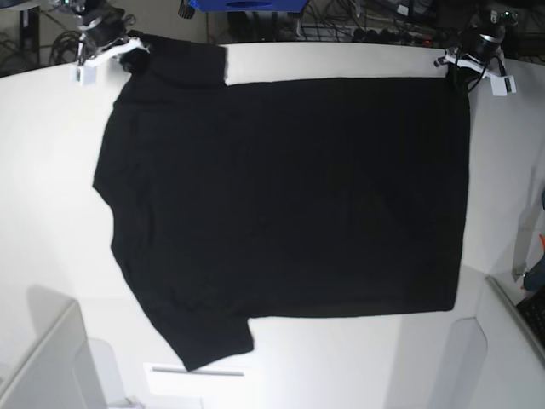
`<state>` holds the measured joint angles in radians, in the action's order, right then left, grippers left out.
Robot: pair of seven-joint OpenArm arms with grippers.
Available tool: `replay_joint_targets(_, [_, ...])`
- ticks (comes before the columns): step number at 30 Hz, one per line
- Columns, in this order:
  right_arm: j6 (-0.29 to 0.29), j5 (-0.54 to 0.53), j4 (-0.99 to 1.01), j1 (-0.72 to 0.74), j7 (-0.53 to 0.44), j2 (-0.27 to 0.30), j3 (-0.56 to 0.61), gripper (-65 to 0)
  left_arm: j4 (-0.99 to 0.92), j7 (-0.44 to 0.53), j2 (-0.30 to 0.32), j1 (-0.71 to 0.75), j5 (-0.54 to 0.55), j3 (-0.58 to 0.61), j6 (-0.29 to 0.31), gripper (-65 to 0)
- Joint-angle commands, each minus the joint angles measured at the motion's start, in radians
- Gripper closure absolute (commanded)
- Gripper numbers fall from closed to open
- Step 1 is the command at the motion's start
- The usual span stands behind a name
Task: Fold the T-shirt properly
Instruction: 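Lower both grippers and grasp the shirt's shoulder corners, then lift the shoulders and drag the shirt toward the robot with both grippers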
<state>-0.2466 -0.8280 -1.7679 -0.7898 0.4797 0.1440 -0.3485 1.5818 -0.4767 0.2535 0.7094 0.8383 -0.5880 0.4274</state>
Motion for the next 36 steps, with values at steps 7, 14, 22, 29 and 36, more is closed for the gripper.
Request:
replay_joint_targets(7, [-0.009, -0.017, -0.201, -0.112, -0.019, 0.006, 0.002, 0.0, 0.121, 0.016, 0.028, 0.086, 0.008, -0.026, 0.008, 0.0])
replay_joint_targets(14, [-0.001, -0.109, -0.25, -0.05, 0.014, 0.015, -0.004, 0.0, 0.285, -0.216, -0.015, 0.04, 0.014, -0.106, 0.008, 0.0])
replay_joint_targets(22, [0.0, -0.11, -0.25, 0.241, 0.345, 0.004, -0.085, 0.0, 0.3, -0.525, -0.062, -0.188, 0.008, -0.24, 0.008, 0.0])
replay_joint_targets(29, [0.103, -0.109, -0.209, 0.502, 0.503, -0.02, -0.099, 0.0, 0.295, -0.544, -0.059, -0.308, 0.008, -0.232, -0.124, 0.0])
replay_joint_targets(36, [0.181, -0.107, -0.054, 0.726, 0.558, -0.02, -0.097, 0.0, 0.254, -0.546, -0.056, -0.425, -0.024, -0.232, -0.147, 0.0])
